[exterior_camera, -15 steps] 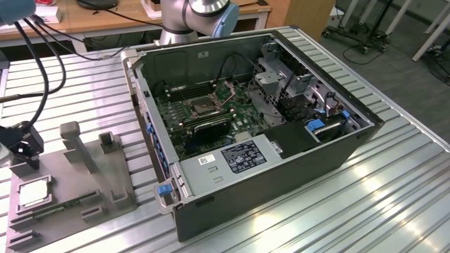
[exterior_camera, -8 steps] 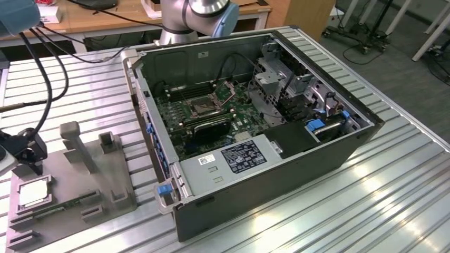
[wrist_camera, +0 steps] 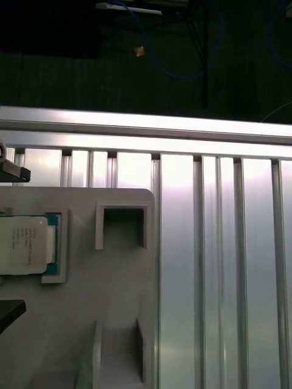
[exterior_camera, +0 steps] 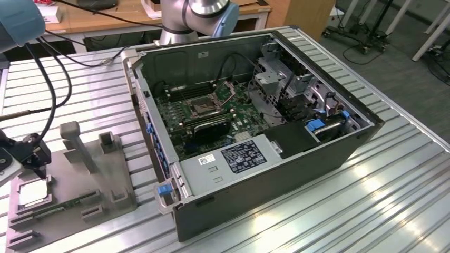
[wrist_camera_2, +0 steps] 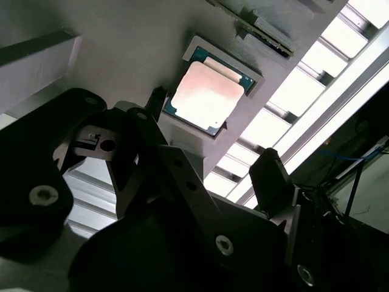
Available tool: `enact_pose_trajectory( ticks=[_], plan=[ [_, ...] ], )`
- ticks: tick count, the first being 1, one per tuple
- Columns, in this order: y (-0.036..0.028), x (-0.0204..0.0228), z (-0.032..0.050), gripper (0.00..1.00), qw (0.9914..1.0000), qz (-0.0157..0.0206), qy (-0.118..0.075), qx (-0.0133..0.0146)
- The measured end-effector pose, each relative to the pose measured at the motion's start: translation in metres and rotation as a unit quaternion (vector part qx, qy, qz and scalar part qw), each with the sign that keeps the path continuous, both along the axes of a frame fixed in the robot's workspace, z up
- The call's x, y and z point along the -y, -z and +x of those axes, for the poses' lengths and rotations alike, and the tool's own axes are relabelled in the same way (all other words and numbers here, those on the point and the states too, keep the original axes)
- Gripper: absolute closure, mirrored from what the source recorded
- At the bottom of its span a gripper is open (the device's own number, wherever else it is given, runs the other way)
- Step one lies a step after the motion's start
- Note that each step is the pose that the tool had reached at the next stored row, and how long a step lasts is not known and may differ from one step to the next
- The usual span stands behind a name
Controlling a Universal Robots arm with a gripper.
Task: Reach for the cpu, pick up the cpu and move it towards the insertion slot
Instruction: 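Pick up the cpu and move it towards the insertion slot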
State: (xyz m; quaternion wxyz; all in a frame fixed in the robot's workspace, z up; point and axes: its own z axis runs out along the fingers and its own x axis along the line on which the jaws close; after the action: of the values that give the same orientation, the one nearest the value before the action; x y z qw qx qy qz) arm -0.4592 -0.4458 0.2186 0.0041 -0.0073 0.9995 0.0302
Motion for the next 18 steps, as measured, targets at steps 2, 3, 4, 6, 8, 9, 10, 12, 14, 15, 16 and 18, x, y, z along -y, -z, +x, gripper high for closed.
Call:
enact_pose_trajectory(
  ticks=[2,3,4,6,8,9,10,12,14,15,16,18],
  plan=[
    [0.0030,0.0001,0.0001,0.18,1.00000,0.0000,0.000,0.0000],
    [0.0042,0.0001,0.0002,0.18,1.00000,0.0000,0.000,0.0000],
    [0.0055,0.0001,0.0004,0.18,1.00000,0.0000,0.000,0.0000],
    [0.0080,0.0001,0.0009,0.18,1.00000,0.0000,0.000,0.0000],
    [0.0107,0.0000,0.0010,0.18,1.00000,-0.0001,0.000,0.0000],
    [0.0122,0.0001,0.0010,0.18,1.00000,-0.0001,0.000,0.0000],
    [0.0132,0.0007,0.0011,0.18,1.00000,-0.0002,0.000,-0.0001],
    [0.0156,0.0018,0.0010,0.18,1.00000,-0.0001,0.000,0.0000],
    [0.0184,0.0025,0.0010,0.18,1.00000,-0.0001,0.000,0.0000],
    [0.0198,0.0028,0.0010,0.18,1.00000,-0.0001,0.000,0.0000],
    [0.0212,0.0029,0.0010,0.18,1.00000,-0.0003,0.000,0.0000],
    [0.0235,0.0031,0.0010,0.18,1.00000,-0.0006,0.000,0.0000]
  ],
)
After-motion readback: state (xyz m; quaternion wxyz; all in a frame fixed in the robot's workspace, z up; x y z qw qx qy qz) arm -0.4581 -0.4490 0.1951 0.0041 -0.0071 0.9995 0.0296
